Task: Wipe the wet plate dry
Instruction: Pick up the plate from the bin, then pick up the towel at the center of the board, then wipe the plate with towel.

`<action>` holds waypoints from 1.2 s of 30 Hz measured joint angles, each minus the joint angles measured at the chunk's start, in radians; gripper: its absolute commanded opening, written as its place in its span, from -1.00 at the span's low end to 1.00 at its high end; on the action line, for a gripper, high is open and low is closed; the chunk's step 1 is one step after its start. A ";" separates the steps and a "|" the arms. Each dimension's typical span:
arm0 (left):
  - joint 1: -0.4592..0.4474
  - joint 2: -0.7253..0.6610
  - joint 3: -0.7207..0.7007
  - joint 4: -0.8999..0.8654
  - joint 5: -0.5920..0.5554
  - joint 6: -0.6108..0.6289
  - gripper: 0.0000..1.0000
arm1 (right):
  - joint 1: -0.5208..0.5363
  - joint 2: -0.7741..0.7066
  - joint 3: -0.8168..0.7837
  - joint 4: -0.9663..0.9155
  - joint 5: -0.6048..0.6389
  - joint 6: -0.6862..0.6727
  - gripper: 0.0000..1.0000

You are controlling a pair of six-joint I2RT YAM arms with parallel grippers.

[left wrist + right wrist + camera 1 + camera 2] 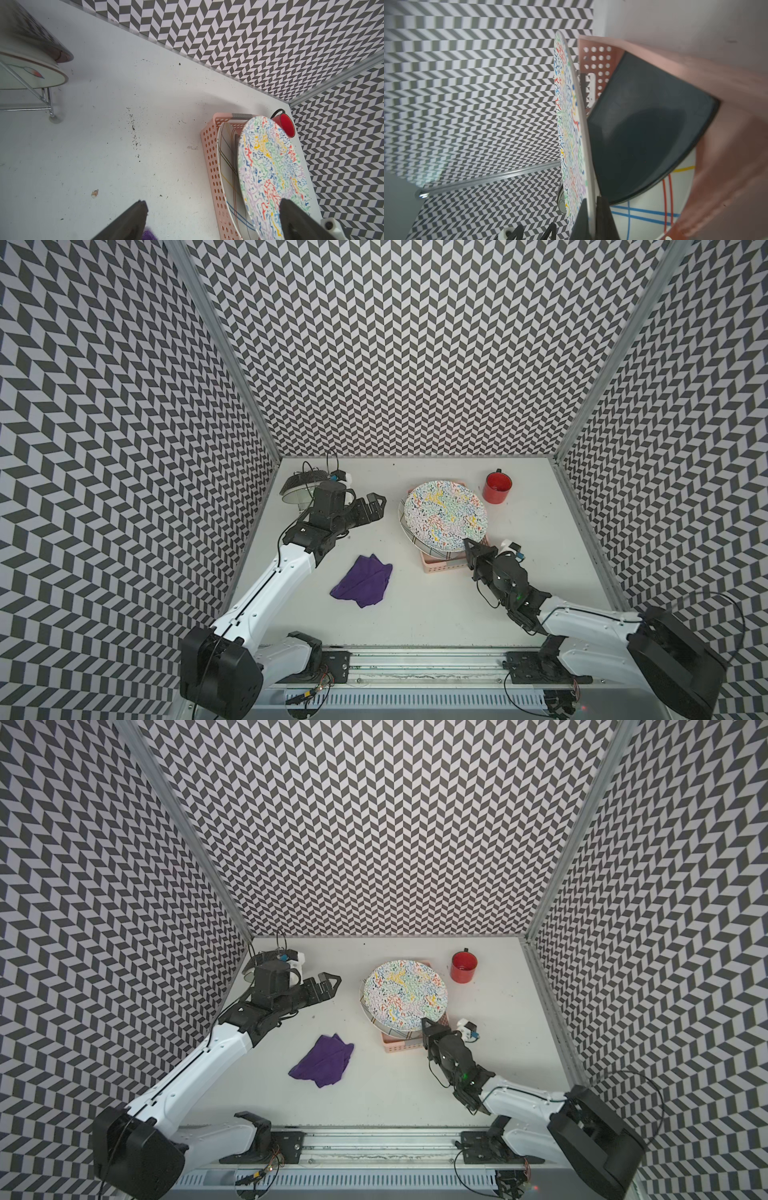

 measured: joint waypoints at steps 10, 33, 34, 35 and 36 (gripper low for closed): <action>-0.124 -0.115 -0.049 -0.190 -0.160 -0.054 0.74 | -0.115 -0.406 0.149 -0.343 -0.087 -0.342 -1.00; -0.264 -0.021 -0.208 -0.240 -0.267 -0.203 -1.00 | -0.138 -0.486 0.387 -0.998 -0.301 -0.650 -1.00; -0.260 -0.071 -0.146 -0.235 -0.272 -0.193 -1.00 | -0.138 -0.486 0.387 -0.994 -0.317 -0.648 -1.00; -0.257 -0.120 -0.069 -0.219 -0.274 -0.179 -1.00 | -0.139 -0.486 0.387 -0.983 -0.340 -0.636 -1.00; -0.257 -0.153 0.002 -0.193 -0.263 -0.163 -1.00 | -0.139 -0.486 0.383 -0.966 -0.362 -0.622 -1.00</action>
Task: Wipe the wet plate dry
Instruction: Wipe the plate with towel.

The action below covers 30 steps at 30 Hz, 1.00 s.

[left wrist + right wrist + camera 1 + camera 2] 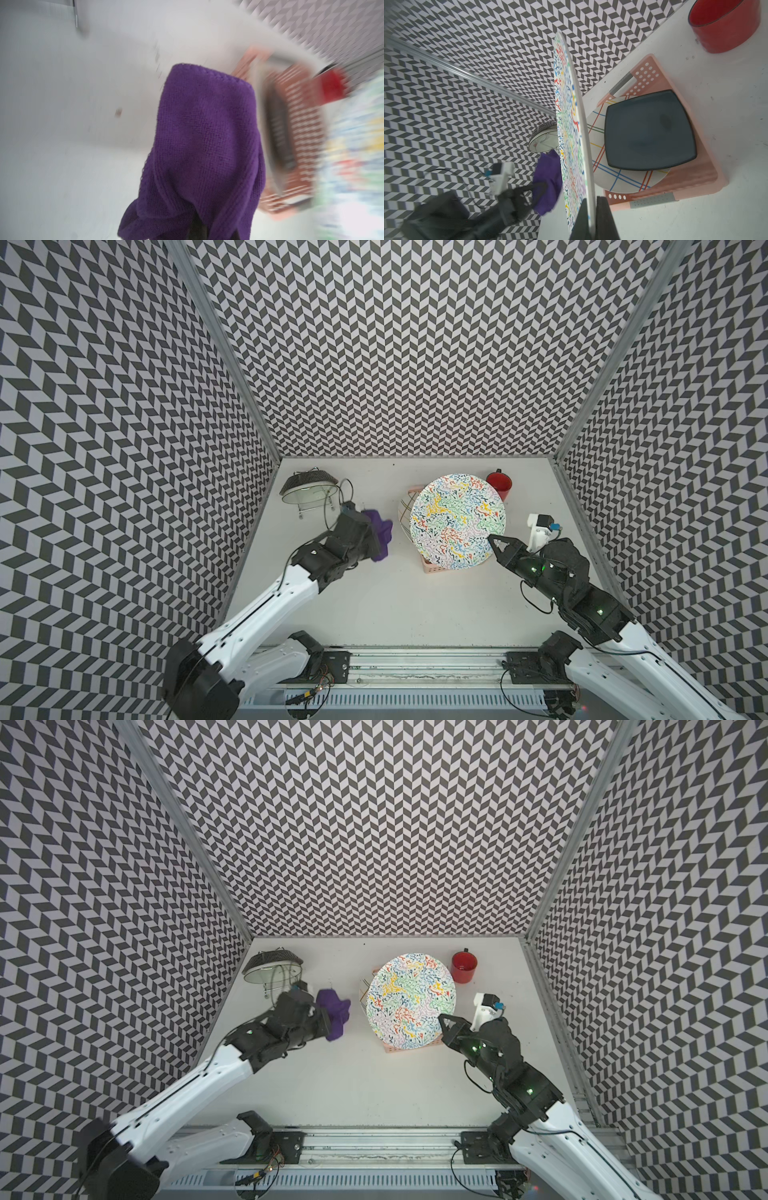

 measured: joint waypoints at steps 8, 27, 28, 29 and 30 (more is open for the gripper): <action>-0.117 0.050 0.185 0.125 0.076 0.087 -1.00 | -0.001 0.023 -0.029 0.172 -0.130 0.133 -1.00; -0.288 0.423 0.430 -0.017 0.206 0.245 -1.00 | -0.037 0.124 0.005 0.265 -0.135 0.150 -1.00; -0.250 0.414 0.430 -0.036 0.193 0.242 -1.00 | -0.037 0.120 0.005 0.258 -0.138 0.137 -1.00; -0.199 0.402 0.428 -0.055 0.182 0.241 -1.00 | -0.038 0.113 0.005 0.247 -0.145 0.126 -1.00; -0.140 0.389 0.423 -0.068 0.170 0.241 -1.00 | -0.039 0.106 0.005 0.235 -0.158 0.109 -1.00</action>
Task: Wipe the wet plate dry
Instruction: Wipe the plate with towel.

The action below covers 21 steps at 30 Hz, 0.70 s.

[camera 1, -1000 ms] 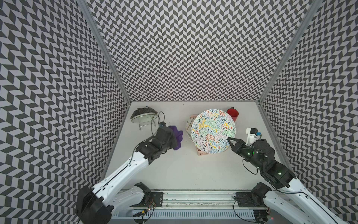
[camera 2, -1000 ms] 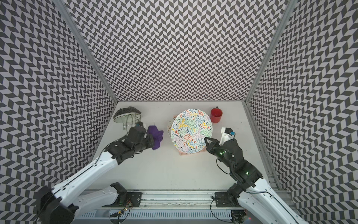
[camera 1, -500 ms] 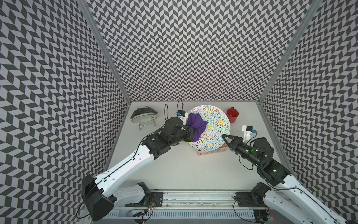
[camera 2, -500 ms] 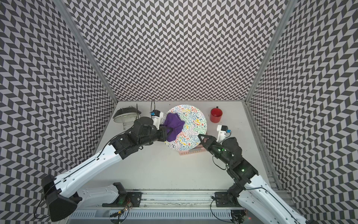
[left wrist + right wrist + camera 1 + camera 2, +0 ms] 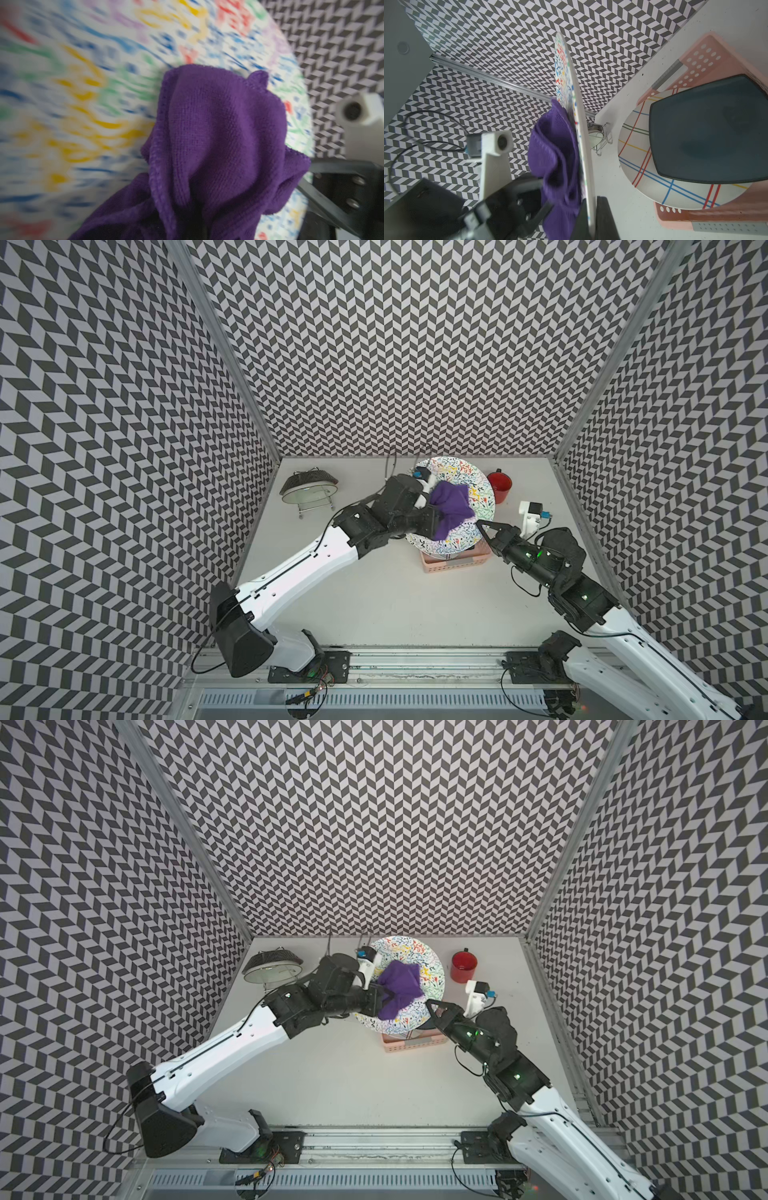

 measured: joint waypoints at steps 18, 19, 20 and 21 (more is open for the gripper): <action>-0.041 -0.031 -0.063 0.066 0.061 0.054 -1.00 | -0.157 0.082 0.105 -0.051 -0.156 -0.061 -1.00; 0.003 -0.073 -0.098 0.060 0.061 0.045 -1.00 | -0.172 0.080 0.105 -0.030 -0.160 -0.056 -1.00; 0.045 -0.107 -0.120 0.059 0.057 0.035 -1.00 | -0.180 0.079 0.105 -0.010 -0.169 -0.055 -1.00; 0.077 -0.130 -0.125 0.058 0.055 0.027 -1.00 | -0.182 0.078 0.104 0.010 -0.191 -0.055 -1.00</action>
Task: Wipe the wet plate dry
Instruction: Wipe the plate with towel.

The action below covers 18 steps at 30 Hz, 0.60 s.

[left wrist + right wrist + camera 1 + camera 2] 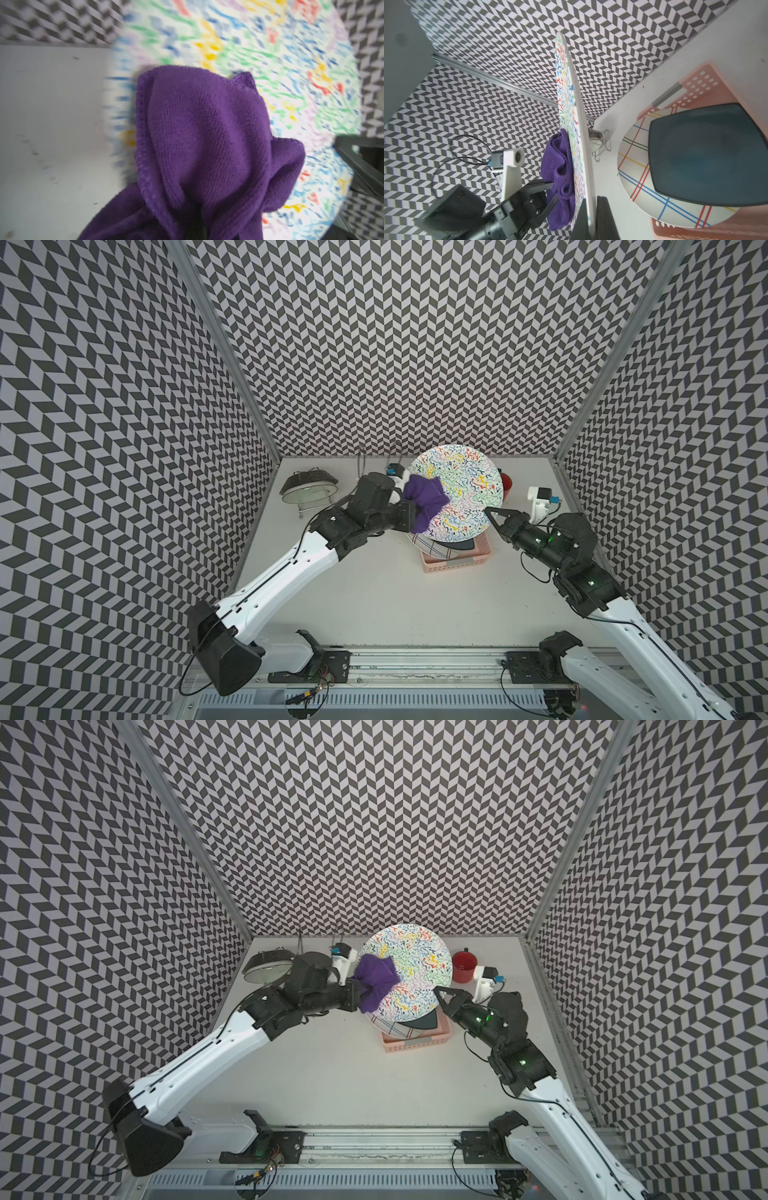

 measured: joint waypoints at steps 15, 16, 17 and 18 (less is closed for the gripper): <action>-0.068 0.209 0.145 0.210 0.180 0.026 -1.00 | 0.006 0.009 -0.062 0.100 -0.087 -0.006 -1.00; -0.087 0.191 0.105 0.226 0.184 0.039 -1.00 | 0.006 0.009 -0.062 0.101 -0.068 -0.016 -1.00; -0.100 0.148 0.036 0.243 0.188 0.050 -1.00 | 0.007 0.003 -0.063 0.100 -0.043 -0.025 -1.00; -0.092 0.110 -0.016 0.246 0.192 0.052 -1.00 | 0.007 -0.005 -0.066 0.100 -0.020 -0.033 -1.00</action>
